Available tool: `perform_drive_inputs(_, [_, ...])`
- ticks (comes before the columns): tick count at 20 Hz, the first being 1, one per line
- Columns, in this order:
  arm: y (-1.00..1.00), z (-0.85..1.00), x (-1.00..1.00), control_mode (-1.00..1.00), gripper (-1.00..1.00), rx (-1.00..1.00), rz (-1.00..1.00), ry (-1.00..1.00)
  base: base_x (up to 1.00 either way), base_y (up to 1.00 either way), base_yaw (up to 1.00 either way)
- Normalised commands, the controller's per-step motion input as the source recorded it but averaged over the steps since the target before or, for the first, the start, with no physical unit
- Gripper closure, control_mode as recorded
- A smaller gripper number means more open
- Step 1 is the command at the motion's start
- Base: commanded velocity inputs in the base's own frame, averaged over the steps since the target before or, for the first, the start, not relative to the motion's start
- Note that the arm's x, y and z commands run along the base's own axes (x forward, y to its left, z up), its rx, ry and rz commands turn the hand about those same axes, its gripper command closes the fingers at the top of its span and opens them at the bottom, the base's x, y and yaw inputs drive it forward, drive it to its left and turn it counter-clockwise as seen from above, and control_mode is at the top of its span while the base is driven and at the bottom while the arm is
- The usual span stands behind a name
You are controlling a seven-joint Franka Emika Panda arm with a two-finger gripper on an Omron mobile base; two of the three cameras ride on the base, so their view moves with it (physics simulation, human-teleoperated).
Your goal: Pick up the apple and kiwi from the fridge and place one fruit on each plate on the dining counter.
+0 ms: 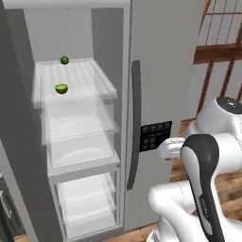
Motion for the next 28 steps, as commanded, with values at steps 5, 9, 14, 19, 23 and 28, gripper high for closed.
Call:
perform_drive_inputs(5, [0.0,0.0,0.0,1.0,-1.0,0.0,0.0,0.0,0.29,0.67,0.35])
perform_drive_inputs(9, [0.0,0.0,0.0,1.0,-1.0,0.0,0.0,0.0,0.8,0.79,0.06])
perform_drive_inputs(14, [0.0,0.0,0.0,1.0,-1.0,0.0,0.0,0.0,0.44,0.41,0.07])
perform_drive_inputs(19, [0.0,0.0,0.0,1.0,-1.0,0.0,0.0,0.0,-0.33,-0.05,0.2])
perform_drive_inputs(23, [0.0,0.0,0.0,1.0,-1.0,0.0,0.0,0.0,0.33,-0.51,0.25])
perform_drive_inputs(28, [0.0,0.0,0.0,1.0,-1.0,0.0,0.0,0.0,0.75,-0.6,0.15])
